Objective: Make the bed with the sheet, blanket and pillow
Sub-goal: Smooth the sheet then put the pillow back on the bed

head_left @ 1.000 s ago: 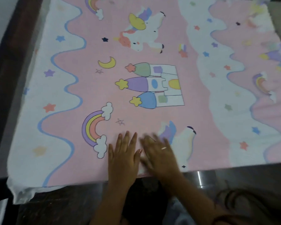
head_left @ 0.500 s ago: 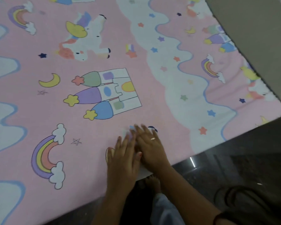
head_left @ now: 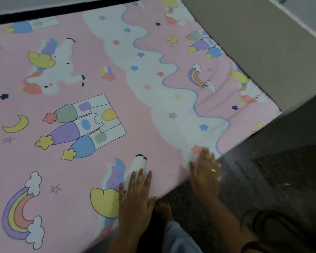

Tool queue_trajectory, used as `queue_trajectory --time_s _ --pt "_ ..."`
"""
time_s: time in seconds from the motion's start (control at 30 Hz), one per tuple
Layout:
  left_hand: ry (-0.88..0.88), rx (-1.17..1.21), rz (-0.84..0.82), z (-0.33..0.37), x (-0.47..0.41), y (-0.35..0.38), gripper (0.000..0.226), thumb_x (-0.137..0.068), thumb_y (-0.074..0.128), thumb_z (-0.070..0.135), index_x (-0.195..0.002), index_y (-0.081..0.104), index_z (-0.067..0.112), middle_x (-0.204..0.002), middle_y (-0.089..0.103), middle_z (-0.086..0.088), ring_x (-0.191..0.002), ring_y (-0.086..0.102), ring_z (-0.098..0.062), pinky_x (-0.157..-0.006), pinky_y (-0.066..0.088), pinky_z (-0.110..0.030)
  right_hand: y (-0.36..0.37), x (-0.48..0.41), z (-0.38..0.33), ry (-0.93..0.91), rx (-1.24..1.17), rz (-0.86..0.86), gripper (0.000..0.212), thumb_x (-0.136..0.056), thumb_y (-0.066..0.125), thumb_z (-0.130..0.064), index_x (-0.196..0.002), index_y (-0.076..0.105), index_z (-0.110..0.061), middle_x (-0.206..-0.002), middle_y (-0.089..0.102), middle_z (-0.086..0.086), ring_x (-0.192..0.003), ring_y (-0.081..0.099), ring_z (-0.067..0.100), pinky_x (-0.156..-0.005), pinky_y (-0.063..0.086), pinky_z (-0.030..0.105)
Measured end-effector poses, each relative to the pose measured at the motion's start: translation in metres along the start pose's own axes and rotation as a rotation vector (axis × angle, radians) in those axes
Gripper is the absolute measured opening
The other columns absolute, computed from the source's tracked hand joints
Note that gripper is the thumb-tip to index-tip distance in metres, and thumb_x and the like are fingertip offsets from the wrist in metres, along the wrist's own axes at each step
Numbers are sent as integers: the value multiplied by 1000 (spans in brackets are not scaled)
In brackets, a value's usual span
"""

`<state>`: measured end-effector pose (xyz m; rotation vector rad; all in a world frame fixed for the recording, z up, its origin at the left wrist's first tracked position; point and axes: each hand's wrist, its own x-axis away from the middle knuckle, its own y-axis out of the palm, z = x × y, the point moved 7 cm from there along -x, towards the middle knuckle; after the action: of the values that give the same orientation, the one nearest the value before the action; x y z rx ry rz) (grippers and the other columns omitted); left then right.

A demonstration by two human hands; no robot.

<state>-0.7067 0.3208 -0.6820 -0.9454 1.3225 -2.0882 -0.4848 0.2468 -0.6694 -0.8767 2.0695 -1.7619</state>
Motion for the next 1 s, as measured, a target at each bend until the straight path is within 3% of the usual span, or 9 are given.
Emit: queue_trajectory --time_s 0.17,0.33,0.43,0.5,0.6,0.7,0.83,0.9,1.0 --pt "43 -59 5 11 -4 5 73 -75 57 47 -140 37 19 -142 49 -9 -130 46 -30 -97 38 -56 32 7 -51 -190 97 -215 74 -89 4 -61 -152 17 -24 -159 17 0 -146 16 27 -112 18 56" --pt "-35 -93 -107 -17 30 1 92 -51 68 20 -139 40 20 -139 52 -7 -119 57 -31 -78 50 -54 38 44 -32 -201 179 -353 72 -91 18 -61 -151 23 -21 -156 27 4 -141 29 32 -105 31 57" --pt "-74 -137 -279 -40 64 -5 98 -41 74 36 -132 42 19 -124 64 -6 -101 67 -30 -56 53 -50 21 58 -19 -208 246 -494 70 -97 22 -55 -152 -6 -23 -161 -4 0 -148 -1 24 -116 2 51" --pt "-136 -191 -241 -58 89 -26 89 -46 74 52 -123 45 17 -109 71 -7 -89 71 -30 -47 53 -50 -5 69 -27 -291 303 -500 65 -98 13 -53 -153 11 -18 -160 11 5 -147 12 25 -116 9 54" --pt "-262 -203 -123 -68 126 -96 73 -70 59 54 -131 48 14 -123 64 -9 -107 65 -30 -66 55 -57 -63 76 -61 -344 273 -351 77 -96 -2 -53 -142 44 -12 -148 41 11 -135 40 31 -105 34 59" --pt "-438 -161 -22 -73 160 -166 79 -91 49 45 -152 3 25 -160 5 1 -147 10 -21 -112 23 -50 -110 85 -105 -456 266 -310 69 -93 1 -55 -153 9 -22 -160 8 1 -148 7 24 -116 10 49" --pt "-607 -21 112 -81 201 -234 71 -98 37 42 -150 -9 30 -159 -11 4 -147 -8 -19 -116 9 -49 -174 103 -180 -614 234 -157 78 -93 -8 -55 -148 33 -18 -153 33 6 -139 35 30 -106 33 58" --pt "-657 19 169 -84 219 -260 71 -98 37 42 -150 -9 31 -159 -12 4 -147 -10 -19 -116 7 -49 -192 117 -214 -713 273 -171 65 -96 2 -55 -153 6 -23 -161 6 1 -148 8 24 -115 13 53" --pt "-705 46 287 -84 242 -302 70 -98 37 42 -150 -9 31 -159 -12 3 -146 -12 -19 -116 4 -49 -228 141 -262 -864 223 -93 66 -95 2 -58 -152 -2 -27 -161 -1 -2 -148 -1 22 -115 6 53"
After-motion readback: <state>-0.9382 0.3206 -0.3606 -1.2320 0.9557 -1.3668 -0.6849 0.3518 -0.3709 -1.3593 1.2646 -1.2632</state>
